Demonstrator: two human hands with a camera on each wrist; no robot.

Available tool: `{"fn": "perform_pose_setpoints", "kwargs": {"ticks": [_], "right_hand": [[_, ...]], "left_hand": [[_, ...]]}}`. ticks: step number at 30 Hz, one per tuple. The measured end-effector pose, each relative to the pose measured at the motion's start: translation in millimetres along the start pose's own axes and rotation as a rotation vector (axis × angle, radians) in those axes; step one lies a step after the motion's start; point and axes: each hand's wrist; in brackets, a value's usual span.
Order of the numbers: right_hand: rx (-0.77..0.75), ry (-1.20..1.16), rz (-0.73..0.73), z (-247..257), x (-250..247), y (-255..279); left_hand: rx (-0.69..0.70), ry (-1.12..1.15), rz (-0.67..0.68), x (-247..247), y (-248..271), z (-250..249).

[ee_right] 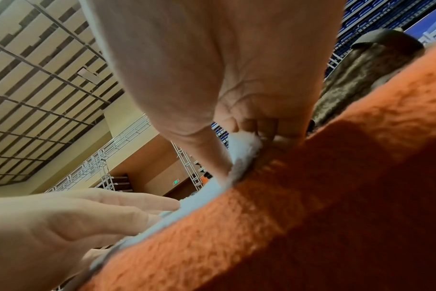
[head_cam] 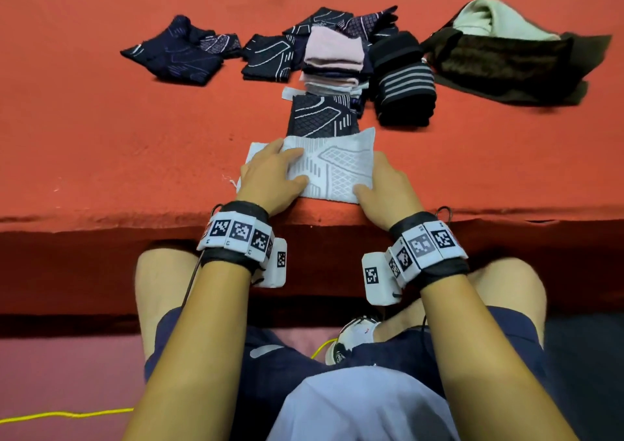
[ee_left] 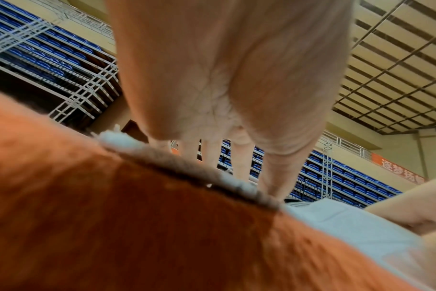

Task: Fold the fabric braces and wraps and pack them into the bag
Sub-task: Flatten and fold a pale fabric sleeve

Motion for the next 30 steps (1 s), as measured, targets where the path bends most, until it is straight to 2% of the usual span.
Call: {"fn": "perform_pose_setpoints", "kwargs": {"ticks": [11, 23, 30], "right_hand": [[-0.029, -0.063, -0.086, -1.8, 8.5, -8.7], [-0.057, -0.278, -0.201, -21.4, 5.5, -13.2], [-0.058, -0.255, -0.227, -22.1, 11.8, -17.1]], "left_hand": [[-0.007, 0.005, -0.041, 0.5, -3.5, 1.3], [0.033, -0.074, -0.107, 10.1, 11.6, 6.4], [0.048, -0.072, -0.052, 10.6, 5.0, 2.9]]}}
Point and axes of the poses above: each hand's wrist, its own y-axis away from the middle knuckle, its own x-axis out of the palm, z = x × y, and after that the axes turned 13 degrees about x, right-handed
